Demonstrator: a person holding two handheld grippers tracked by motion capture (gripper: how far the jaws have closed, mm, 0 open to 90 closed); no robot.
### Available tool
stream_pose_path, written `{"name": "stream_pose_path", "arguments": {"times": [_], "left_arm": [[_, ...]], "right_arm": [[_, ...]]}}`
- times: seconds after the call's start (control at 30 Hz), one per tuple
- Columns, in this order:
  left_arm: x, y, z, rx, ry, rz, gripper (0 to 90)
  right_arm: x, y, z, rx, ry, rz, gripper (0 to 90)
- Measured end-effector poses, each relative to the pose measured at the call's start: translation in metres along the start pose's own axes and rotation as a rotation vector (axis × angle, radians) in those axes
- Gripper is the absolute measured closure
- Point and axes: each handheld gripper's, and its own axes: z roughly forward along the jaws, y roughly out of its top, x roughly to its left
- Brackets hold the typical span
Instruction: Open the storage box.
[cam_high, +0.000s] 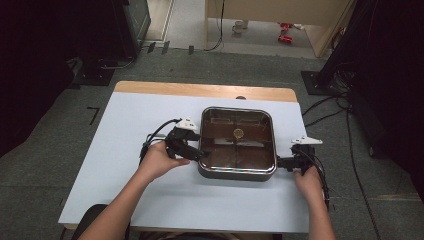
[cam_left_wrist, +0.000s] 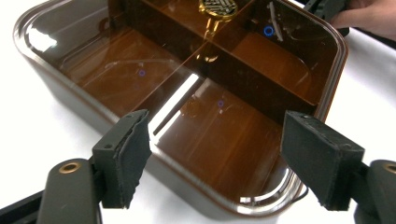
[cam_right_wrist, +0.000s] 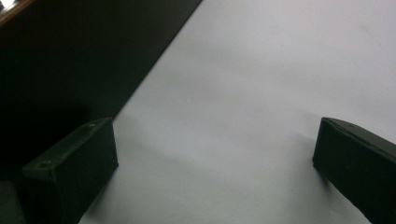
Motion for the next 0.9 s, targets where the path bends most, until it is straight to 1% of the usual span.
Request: {"name": "stream_pose_path", "arguments": {"times": [0.07, 0.17, 0.2, 0.23, 0.3, 0.4, 0.47, 0.57, 0.67, 0.8, 0.87, 0.9], "left_arm": [[-0.002, 0.006, 0.005, -0.006, -0.007, 0.015, 26.2], [-0.003, 0.014, 0.012, -0.001, 0.005, 0.058, 31.3], [-0.003, 0.014, 0.012, -0.001, 0.005, 0.058, 32.3], [-0.003, 0.019, 0.016, -0.008, 0.006, 0.066, 34.1], [-0.002, 0.024, 0.021, 0.001, 0.006, 0.06, 35.5], [-0.001, 0.031, 0.029, -0.003, 0.004, 0.072, 37.8], [-0.001, 0.035, 0.033, -0.007, -0.004, 0.071, 39.0], [-0.001, 0.041, 0.042, -0.006, -0.006, 0.087, 39.5], [-0.001, 0.047, 0.054, -0.007, -0.002, 0.097, 41.4], [0.001, 0.053, 0.07, 0.007, -0.008, 0.092, 41.7], [0.0, 0.055, 0.075, 0.006, -0.013, 0.095, 42.0], [0.0, 0.055, 0.078, -0.002, -0.007, 0.102, 42.0]], "right_arm": [[0.0, 0.0, 0.0, 0.0, 0.0, 0.0, 0.0], [0.0, 0.0, 0.0, 0.0, 0.0, 0.0, 0.0], [0.0, 0.0, 0.0, 0.0, 0.0, 0.0, 0.0], [0.0, 0.0, 0.0, 0.0, 0.0, 0.0, 0.0], [0.0, 0.0, 0.0, 0.0, 0.0, 0.001, 0.0], [0.0, 0.0, 0.0, 0.0, 0.0, 0.0, 0.0], [0.0, 0.0, 0.0, 0.0, 0.0, 0.0, 0.0], [0.0, 0.0, 0.0, 0.0, 0.0, -0.001, 0.0], [0.0, 0.0, 0.0, 0.001, 0.0, 0.0, 0.0], [0.0, 0.0, 0.0, 0.001, 0.0, 0.0, 0.0], [0.0, 0.0, 0.0, 0.0, 0.0, 0.0, 0.0], [0.0, 0.0, 0.0, 0.0, 0.0, -0.001, 0.0]]}}
